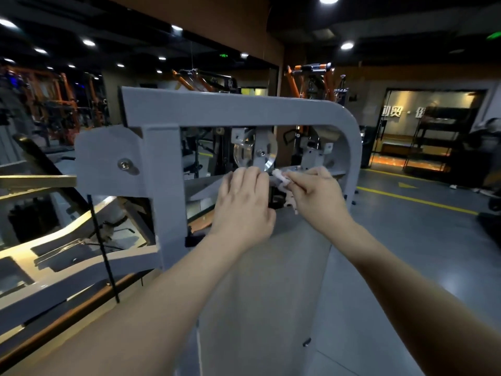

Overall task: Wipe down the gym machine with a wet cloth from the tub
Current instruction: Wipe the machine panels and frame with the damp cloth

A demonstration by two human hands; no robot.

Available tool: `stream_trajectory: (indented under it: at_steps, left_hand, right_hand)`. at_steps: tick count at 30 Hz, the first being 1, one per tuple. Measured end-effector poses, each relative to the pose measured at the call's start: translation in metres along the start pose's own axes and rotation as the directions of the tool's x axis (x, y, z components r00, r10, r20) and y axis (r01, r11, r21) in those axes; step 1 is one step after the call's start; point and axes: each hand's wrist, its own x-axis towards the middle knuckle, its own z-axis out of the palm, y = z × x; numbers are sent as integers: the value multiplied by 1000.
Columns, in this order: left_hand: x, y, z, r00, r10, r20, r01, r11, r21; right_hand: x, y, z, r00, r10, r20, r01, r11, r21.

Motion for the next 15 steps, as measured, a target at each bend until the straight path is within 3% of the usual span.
stream_trajectory:
  at_steps: [3,7,9,11,15]
  left_hand:
    - [6,6,20,997,-44,69,37,994,98]
    - [6,4,41,998,-49,-32,54,982,183]
    - [7,3,47,997,-45,-64,57,978,202]
    - [7,3,53,997,-35,-69,49,975,216]
    - [5,0,58,994,-8,-105,34,967,251]
  right_hand:
    - [1,9,-27,999,37,-28,-32,987,160]
    - [11,36,-35,970,243,16,-234,914,331]
    - [23,47,-35,959,277,56,-278,892,355]
    - [34,51,-31,963,260,71,-268,901,342]
    - [39,55,-7,984,98,151,-115,987,114]
